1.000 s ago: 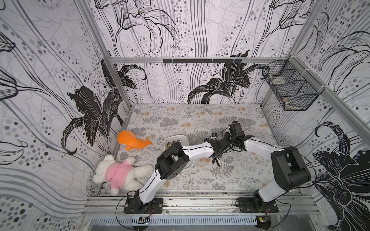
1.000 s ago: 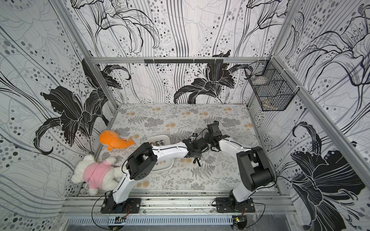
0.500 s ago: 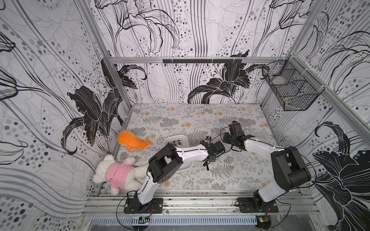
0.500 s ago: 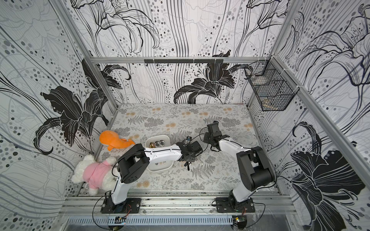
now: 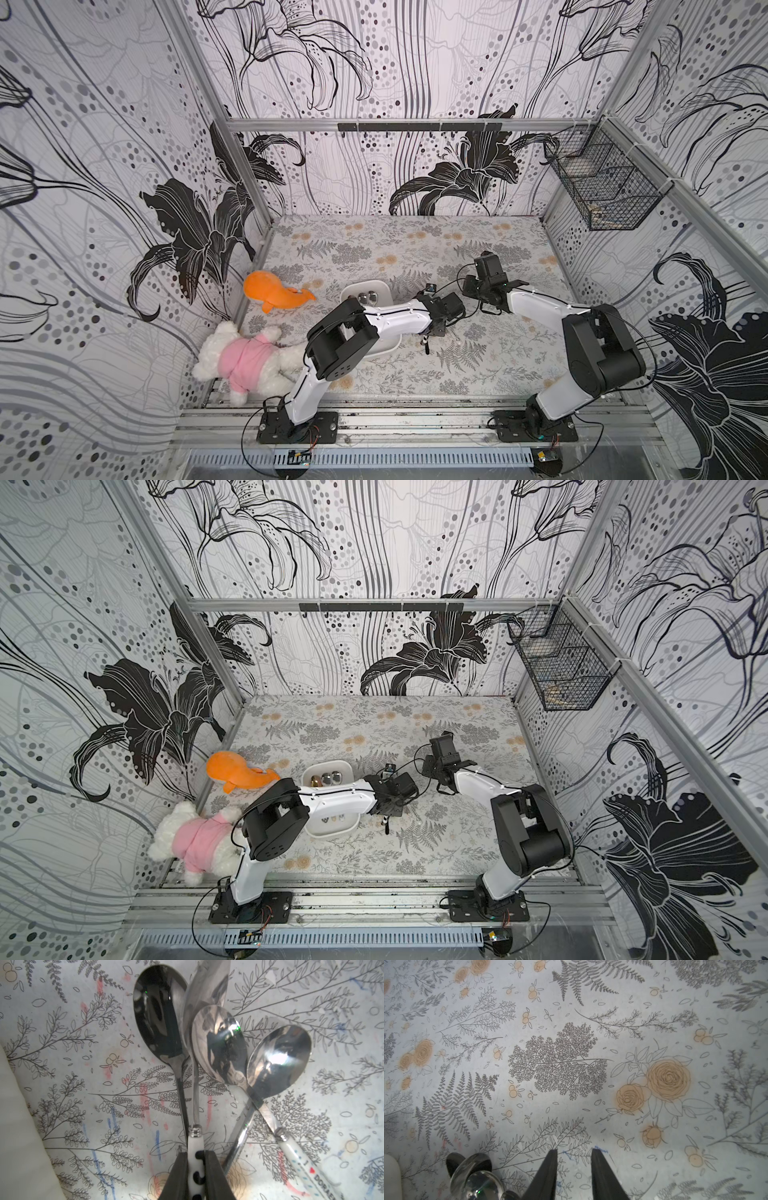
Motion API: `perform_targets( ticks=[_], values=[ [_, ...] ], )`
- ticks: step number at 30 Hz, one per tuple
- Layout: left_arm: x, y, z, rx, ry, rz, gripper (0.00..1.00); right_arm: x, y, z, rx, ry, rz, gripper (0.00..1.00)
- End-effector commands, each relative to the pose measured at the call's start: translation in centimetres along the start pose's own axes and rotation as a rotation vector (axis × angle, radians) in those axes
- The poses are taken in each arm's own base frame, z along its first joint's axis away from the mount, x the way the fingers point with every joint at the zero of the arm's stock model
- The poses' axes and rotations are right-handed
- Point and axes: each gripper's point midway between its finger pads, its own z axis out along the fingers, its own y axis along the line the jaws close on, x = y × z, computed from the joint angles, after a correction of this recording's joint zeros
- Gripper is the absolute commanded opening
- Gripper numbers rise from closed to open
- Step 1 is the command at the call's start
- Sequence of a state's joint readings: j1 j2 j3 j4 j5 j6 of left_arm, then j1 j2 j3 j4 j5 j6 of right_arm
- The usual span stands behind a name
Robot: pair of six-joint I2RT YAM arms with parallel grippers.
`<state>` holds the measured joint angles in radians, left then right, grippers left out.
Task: Put the spoon into the storage box
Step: Pick up the spoon from the center of the board.
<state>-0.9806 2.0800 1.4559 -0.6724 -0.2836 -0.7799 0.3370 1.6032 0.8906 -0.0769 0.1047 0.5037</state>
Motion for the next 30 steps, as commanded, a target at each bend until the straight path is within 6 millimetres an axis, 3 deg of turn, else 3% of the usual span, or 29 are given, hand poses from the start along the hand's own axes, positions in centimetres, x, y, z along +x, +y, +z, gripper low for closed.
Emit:
perform_targets(
  ticks=[1,8,16,21,30],
  values=[
    [-0.6,0.5,-1.0,-0.009,-0.006,0.005,0.13,0.2,0.1,-0.1,-0.011,0.0,0.002,0.32],
    [-2.1,-0.6,-3.1,0.059,-0.048,-0.002,0.0,0.3,0.1,-0.1,-0.01,0.002,0.001,0.32],
    [-3.2,-0.7,-6.2,0.118,-0.097,-0.021,0.0,0.2,0.1,-0.1,-0.008,0.0,0.003,0.32],
    [-3.8,0.9,-7.5,0.103,-0.125,-0.041,0.0,0.2,0.1,-0.2,-0.01,-0.004,0.002,0.32],
    [-4.6,6.6,-8.9,0.049,-0.165,-0.127,0.0,0.1,0.1,-0.4,-0.015,-0.008,0.001,0.32]
  ],
)
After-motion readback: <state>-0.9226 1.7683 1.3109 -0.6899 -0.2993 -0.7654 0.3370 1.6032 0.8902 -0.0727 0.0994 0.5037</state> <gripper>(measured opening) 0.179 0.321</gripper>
